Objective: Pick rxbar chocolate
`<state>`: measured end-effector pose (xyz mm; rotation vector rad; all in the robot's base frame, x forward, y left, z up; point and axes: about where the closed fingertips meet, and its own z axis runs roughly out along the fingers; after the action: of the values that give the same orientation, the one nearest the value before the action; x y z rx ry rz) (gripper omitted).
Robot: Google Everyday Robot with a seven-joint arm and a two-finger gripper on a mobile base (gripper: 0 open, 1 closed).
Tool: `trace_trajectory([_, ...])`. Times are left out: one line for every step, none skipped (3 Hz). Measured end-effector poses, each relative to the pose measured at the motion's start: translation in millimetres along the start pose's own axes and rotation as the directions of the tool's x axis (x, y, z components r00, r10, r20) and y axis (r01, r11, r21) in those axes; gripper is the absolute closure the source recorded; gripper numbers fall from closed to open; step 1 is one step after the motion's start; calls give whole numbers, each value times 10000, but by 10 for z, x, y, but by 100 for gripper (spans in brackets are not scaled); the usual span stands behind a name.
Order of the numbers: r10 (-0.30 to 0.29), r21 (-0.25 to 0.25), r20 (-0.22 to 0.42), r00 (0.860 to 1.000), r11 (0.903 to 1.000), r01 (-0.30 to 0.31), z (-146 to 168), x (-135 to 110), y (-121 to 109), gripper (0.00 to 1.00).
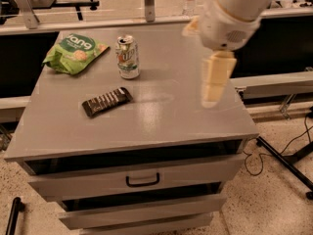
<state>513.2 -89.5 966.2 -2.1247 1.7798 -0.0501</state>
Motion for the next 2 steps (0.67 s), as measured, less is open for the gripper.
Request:
trace_trajectory([-1177,-296,257,9927,9925,1184,350,-393,-258,0])
trace_trajectory([-2104,-620,531,9762,9750,2135,721,-807,-452,0])
